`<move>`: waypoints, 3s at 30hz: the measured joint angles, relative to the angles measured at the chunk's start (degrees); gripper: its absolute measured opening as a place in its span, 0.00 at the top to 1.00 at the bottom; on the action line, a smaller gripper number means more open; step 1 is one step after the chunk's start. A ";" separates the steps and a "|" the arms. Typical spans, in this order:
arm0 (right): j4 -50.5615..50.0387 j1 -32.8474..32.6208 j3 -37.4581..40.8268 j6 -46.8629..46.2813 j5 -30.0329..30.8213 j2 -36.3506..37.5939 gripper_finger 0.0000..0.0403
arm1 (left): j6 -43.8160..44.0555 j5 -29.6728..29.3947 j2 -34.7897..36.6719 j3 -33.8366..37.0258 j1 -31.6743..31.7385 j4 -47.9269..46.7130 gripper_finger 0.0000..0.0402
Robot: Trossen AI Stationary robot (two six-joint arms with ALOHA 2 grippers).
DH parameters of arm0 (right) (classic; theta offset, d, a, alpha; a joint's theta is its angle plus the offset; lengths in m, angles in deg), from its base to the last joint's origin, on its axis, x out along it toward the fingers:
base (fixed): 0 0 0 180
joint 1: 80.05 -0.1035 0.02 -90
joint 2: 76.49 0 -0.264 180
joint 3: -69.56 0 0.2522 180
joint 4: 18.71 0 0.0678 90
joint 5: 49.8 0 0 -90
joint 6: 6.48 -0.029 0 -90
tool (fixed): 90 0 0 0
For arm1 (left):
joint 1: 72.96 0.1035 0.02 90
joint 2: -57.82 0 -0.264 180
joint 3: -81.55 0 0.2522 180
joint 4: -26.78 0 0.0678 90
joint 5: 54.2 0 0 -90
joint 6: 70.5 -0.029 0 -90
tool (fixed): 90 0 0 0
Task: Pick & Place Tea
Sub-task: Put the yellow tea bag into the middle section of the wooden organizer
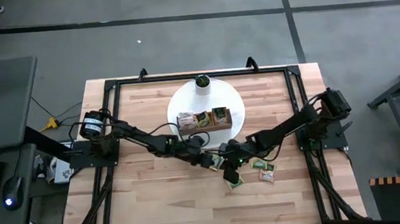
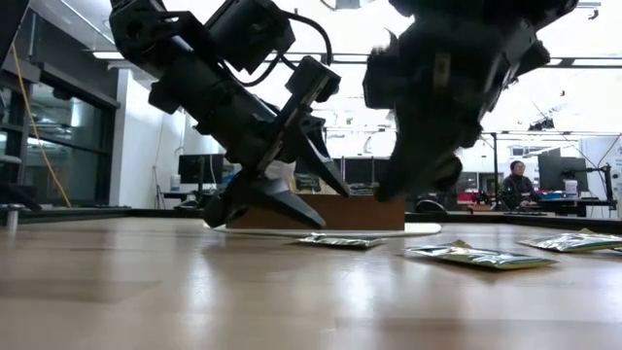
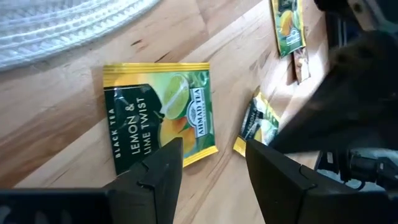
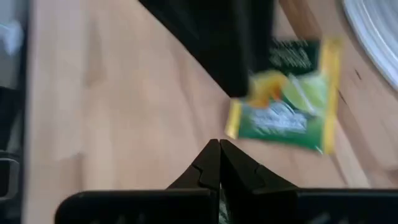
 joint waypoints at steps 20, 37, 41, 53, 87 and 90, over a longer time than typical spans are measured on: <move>4.15 3.15 -0.07 3.93 3.91 -4.34 1.00 | -2.09 0.77 1.49 -0.20 0.02 -4.47 0.57; 5.63 2.08 -0.38 0.70 0.99 -9.60 1.00 | -0.66 -1.61 2.93 -0.45 0.00 -15.31 0.57; 5.27 1.73 -0.33 0.17 1.07 -9.65 1.00 | -0.16 0.04 3.03 -0.50 0.03 -16.75 0.57; 7.33 1.78 -0.16 0.09 1.09 -9.79 1.00 | 0.59 4.06 2.84 -0.26 0.04 -14.72 0.57; 8.35 1.84 -0.09 0.13 2.29 -9.87 1.00 | 0.51 6.58 -0.83 -0.24 -0.37 -9.32 0.93; 8.35 1.84 -0.09 0.11 2.32 -9.87 1.00 | -0.20 6.64 -0.88 -0.23 -0.37 -9.24 0.97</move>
